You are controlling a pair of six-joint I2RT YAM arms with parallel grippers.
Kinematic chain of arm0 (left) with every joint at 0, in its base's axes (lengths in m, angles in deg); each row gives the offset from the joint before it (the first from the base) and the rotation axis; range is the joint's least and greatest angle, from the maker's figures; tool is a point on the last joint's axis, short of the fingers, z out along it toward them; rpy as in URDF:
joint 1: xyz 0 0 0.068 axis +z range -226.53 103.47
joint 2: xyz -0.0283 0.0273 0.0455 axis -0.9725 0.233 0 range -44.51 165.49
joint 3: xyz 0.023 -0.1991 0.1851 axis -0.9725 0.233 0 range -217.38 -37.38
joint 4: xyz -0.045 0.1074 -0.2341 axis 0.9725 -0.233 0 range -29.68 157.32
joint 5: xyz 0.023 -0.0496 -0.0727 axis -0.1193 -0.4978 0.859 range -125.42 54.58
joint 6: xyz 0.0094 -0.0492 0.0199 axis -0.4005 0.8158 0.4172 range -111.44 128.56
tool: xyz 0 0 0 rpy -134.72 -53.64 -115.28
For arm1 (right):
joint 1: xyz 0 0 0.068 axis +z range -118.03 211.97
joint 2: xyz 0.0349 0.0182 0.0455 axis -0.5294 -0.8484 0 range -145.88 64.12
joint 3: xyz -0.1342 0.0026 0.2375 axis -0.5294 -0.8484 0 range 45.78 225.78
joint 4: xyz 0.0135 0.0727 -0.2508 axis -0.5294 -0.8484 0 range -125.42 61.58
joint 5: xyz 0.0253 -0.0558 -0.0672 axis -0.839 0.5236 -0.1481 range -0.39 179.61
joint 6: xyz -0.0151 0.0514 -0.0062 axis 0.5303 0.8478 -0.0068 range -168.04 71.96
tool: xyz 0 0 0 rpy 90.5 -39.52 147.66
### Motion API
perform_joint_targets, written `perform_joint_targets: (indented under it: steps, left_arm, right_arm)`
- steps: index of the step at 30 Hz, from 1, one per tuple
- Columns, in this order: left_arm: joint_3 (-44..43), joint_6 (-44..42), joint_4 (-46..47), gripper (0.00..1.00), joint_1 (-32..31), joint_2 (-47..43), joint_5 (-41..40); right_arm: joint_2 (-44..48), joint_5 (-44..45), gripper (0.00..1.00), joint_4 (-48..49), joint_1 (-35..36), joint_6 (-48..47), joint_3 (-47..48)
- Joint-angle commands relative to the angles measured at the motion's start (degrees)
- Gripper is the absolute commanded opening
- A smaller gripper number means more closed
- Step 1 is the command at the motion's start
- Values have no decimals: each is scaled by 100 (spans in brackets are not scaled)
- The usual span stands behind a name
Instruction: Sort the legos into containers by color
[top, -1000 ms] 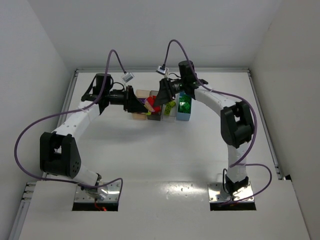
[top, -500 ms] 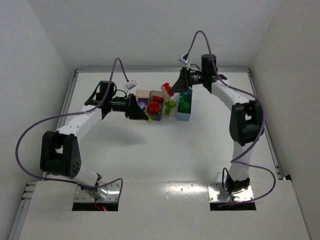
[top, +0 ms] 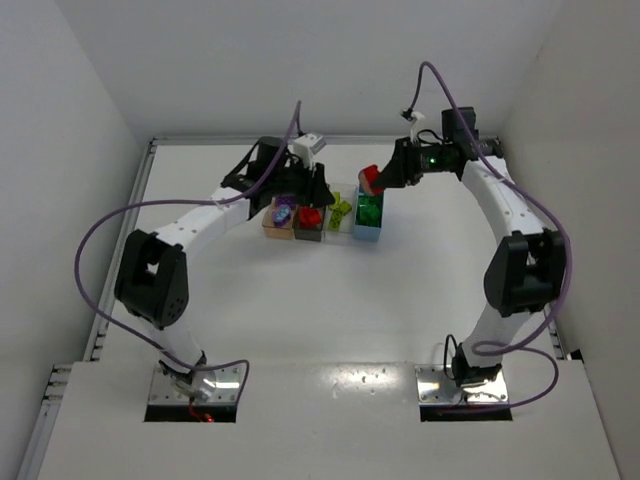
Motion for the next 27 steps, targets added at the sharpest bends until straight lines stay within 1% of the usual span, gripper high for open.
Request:
perform_joint_targets:
  steps: [1, 6, 9, 10, 13, 15, 17, 18, 19, 20, 22, 25, 27]
  left_arm:
    - [-539, -92, 27, 28, -372, 409, -1078]
    - [-1032, -93, -148, 28, -566, 1164, -1254]
    - [-1269, -93, -202, 28, -619, 1429, -1430]
    - [-1270, -93, -263, 28, -619, 1561, -1639]
    - [-1437, -93, -333, 28, -619, 1728, -1939]
    - [-1560, -93, -403, 28, -619, 1799, -1940]
    - [-1560, -93, -457, 35, -619, 1870, -1940]
    - [-1560, -93, -457, 41, -619, 1930, -1940]
    - [-1612, -93, -457, 54, -619, 1931, -1940]
    - [-1613, -93, -457, 62, -619, 1931, -1940]
    - [-1613, -93, -457, 72, -619, 1931, -1940]
    - [-1613, -93, -457, 78, -619, 1931, -1695]
    - [-1613, -93, -299, 78, -619, 1835, -1493]
  right_arm:
    - [572, 747, 3, -466, -49, -628, -276]
    - [871, 1010, 3, -413, -224, -628, -540]
    - [994, 1010, 4, -413, -339, -576, -594]
    - [994, 1010, 4, -413, -339, -575, -594]
    - [994, 1010, 4, -413, -409, -575, -594]
    - [994, 949, 4, -413, -471, -575, -594]
    - [942, 887, 4, -413, -524, -523, -594]
    - [941, 835, 4, -413, -524, -523, -594]
    - [872, 774, 4, -413, -524, -523, -594]
    - [871, 773, 4, -413, -524, -523, -533]
    - [731, 571, 4, -361, -576, -452, -480]
    - [660, 360, 6, -308, -576, -312, -480]
    - [599, 89, 6, -238, -576, -233, -480]
